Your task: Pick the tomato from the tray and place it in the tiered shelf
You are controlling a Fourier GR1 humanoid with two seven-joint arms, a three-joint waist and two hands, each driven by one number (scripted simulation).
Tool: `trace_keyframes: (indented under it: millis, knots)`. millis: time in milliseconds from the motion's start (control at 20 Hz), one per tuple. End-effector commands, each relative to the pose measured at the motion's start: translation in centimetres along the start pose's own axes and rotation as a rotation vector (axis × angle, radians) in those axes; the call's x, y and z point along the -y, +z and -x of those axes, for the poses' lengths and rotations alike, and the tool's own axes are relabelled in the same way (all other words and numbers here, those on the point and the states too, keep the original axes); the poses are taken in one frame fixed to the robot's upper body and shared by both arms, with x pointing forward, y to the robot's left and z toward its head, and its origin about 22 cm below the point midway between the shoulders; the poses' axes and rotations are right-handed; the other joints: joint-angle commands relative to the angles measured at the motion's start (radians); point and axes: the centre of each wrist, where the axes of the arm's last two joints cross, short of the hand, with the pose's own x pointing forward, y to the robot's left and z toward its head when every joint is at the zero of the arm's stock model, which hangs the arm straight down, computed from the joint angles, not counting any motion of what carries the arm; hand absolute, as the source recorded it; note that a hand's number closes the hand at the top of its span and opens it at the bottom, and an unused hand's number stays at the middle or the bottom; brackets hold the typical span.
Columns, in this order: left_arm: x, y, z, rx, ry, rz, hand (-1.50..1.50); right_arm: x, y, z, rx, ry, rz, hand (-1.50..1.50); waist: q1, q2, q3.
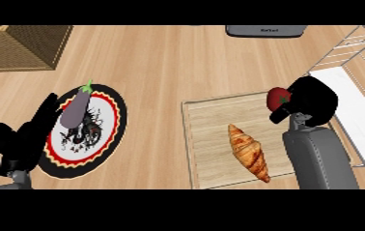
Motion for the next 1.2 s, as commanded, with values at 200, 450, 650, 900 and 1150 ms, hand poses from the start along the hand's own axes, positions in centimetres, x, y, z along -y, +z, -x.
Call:
trace_keyframes:
  millis: [200, 450, 650, 900, 1150]
  knots:
    - [0.4, 1.1, 1.3, -0.007, 0.004, -0.001, 0.00, 6.2, 1.5, -4.7, -0.228, -0.206, 0.170, 1.50, -0.003, -0.008, 0.000]
    - [0.4, -0.2, 0.1, -0.014, 0.008, -0.022, 0.00, 11.7, 3.8, -5.0, -0.224, -0.403, 0.225, 1.50, -0.021, -0.011, 0.000]
    - [-0.5, -0.5, -0.3, -0.010, -0.010, -0.014, 0.00, 15.4, 6.5, -5.2, -0.209, -0.544, 0.312, 1.50, -0.017, -0.012, -0.001]
    - [0.7, -0.1, -1.8, -0.002, 0.002, 0.007, 0.00, 17.8, 8.9, -5.3, -0.234, -0.570, 0.420, 1.50, -0.009, -0.014, 0.000]
    - [-0.9, -0.3, -0.3, -0.008, -0.015, -0.016, 0.00, 21.0, 10.9, -5.2, -0.224, -0.608, 0.505, 1.50, -0.013, -0.012, -0.001]
